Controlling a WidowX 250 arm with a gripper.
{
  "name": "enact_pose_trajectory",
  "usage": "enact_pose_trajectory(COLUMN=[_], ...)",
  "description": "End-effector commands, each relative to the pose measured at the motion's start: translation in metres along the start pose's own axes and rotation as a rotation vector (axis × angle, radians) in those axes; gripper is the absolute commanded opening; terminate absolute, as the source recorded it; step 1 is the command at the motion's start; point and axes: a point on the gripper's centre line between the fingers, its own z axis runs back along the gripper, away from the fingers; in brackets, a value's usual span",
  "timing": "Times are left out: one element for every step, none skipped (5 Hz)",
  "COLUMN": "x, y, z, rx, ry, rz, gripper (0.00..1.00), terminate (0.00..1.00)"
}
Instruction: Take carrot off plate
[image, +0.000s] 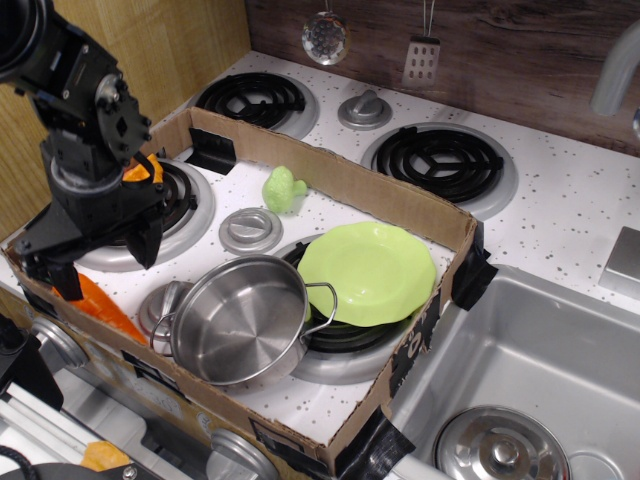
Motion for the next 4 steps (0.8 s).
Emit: enact_pose_trajectory(x=[-0.002,-0.004,-0.002,-0.002], y=[-0.031,-0.057,-0.077,-0.077], z=[0.05,0.056,0.057,0.057], rx=[-0.027,-0.078,-0.236,-0.236], ry=[-0.098,-0.139,-0.211,-0.211], rz=[-0.133,-0.328,-0.527,-0.527], gripper=[1.0,1.0,1.0,1.0], terminate=[0.0,0.0,0.0,1.0])
